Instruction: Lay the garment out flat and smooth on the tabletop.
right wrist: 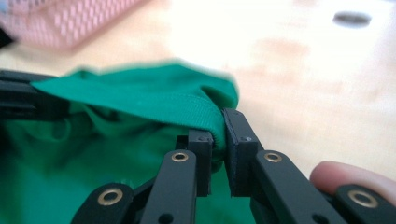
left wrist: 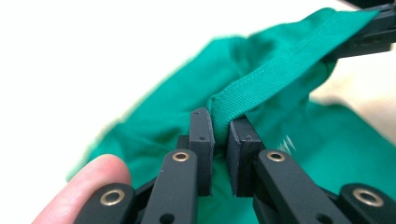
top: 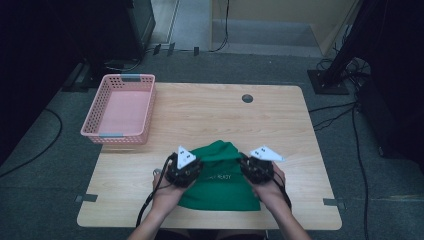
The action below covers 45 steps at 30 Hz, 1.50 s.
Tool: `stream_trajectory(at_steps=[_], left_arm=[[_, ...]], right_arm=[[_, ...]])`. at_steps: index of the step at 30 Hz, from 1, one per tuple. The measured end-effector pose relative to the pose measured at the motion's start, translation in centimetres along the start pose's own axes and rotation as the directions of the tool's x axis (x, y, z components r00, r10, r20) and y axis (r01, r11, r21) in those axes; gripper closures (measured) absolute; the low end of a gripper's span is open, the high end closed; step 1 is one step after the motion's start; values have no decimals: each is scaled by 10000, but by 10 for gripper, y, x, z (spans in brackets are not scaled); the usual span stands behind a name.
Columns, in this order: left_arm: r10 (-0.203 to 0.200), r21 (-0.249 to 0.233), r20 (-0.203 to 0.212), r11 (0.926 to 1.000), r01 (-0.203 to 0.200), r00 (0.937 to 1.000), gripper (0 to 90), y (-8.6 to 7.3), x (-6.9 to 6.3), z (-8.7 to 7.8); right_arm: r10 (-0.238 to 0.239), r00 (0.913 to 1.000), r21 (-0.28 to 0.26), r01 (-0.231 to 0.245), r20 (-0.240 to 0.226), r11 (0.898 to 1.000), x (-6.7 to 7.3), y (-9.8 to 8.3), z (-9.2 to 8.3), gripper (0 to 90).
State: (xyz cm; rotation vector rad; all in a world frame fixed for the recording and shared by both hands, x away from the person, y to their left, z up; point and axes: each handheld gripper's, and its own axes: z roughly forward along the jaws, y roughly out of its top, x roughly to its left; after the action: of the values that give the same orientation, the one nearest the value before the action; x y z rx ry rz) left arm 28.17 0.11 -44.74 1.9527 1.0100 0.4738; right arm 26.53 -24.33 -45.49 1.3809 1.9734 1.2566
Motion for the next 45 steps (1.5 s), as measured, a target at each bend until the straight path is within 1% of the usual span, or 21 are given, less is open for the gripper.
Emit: stream_trajectory(at_steps=[2,5,6,7,8,9,10,11,12,14,15,17,19,20,22,25,32,37,40,43,45], left_arm=[[-165,-121,-183,9998,163,9997,855,24,15,11],[-984,-216,-569,9950,973,9935,854,67,48,39],[-1312,-189,-939,9913,1299,9869,839,80,61,50],[-1793,-158,-1323,9838,1787,9749,753,91,75,61],[-2281,0,-1592,9729,2311,9605,606,99,89,69],[-2869,124,-1449,9564,2917,9469,500,104,102,73],[-3372,148,-996,9402,3403,9361,441,106,112,75],[-3548,-40,-519,9348,3551,9335,392,106,118,74],[-3396,-273,-355,9405,3388,9399,375,105,122,71],[-3087,-293,-688,9511,3074,9487,314,104,127,69],[-3175,-226,-774,9482,3167,9451,295,103,131,67],[-3594,-149,-588,9332,3591,9313,241,101,141,66],[-3813,-232,-687,9244,3807,9219,233,100,146,64],[-3823,-269,-742,9240,3814,9210,233,99,147,63],[-3656,-245,-754,9308,3648,9277,233,99,145,62],[-3448,-192,-807,9386,3444,9352,233,98,140,62],[-3429,121,-834,9385,3450,9357,233,84,135,69],[-3409,452,-990,9370,3464,9349,233,69,137,74],[-3278,722,-985,9393,3353,9396,234,59,137,80],[-3046,1066,-1188,9424,3172,9450,233,50,138,87],[-3018,1236,-1404,9396,3191,9430,234,43,140,93]], right_arm=[[125,9999,-188,-126,-16,9997,-5,26,8,842],[1112,9935,-60,-1114,-237,9938,-21,71,33,832],[1630,9862,43,-1629,-306,9866,-29,85,45,768],[2095,9769,66,-2094,-419,9778,-39,97,56,639],[2575,9645,76,-2575,-581,9662,-49,107,66,538],[3106,9461,384,-3083,-914,9505,-58,115,74,487],[3348,9336,536,-3305,-1279,9423,-65,120,78,436],[3270,9339,540,-3226,-1448,9450,-69,123,79,400],[3009,9428,490,-2970,-1435,9536,-71,125,78,374],[2521,9600,376,-2493,-1216,9677,-74,127,73,321],[2466,9622,354,-2441,-1157,9691,-76,126,70,307],[2598,9586,420,-2566,-1169,9656,-85,125,66,303],[2851,9540,289,-2837,-923,9585,-97,125,61,305],[3008,9506,200,-3001,-764,9537,-103,124,59,306],[3261,9438,133,-3259,-538,9453,-109,122,56,306],[2935,9553,248,-2927,-353,9559,-106,118,56,304],[2172,9755,764,-2141,-346,9738,-81,100,68,308],[1630,9863,1340,-1582,-255,9783,-69,84,82,366],[1493,9885,1616,-1438,-224,9763,-65,73,89,443],[1478,9888,1889,-1412,-212,9718,-62,60,96,566],[1553,9874,2129,-1451,-317,9662,-61,52,101,639]])
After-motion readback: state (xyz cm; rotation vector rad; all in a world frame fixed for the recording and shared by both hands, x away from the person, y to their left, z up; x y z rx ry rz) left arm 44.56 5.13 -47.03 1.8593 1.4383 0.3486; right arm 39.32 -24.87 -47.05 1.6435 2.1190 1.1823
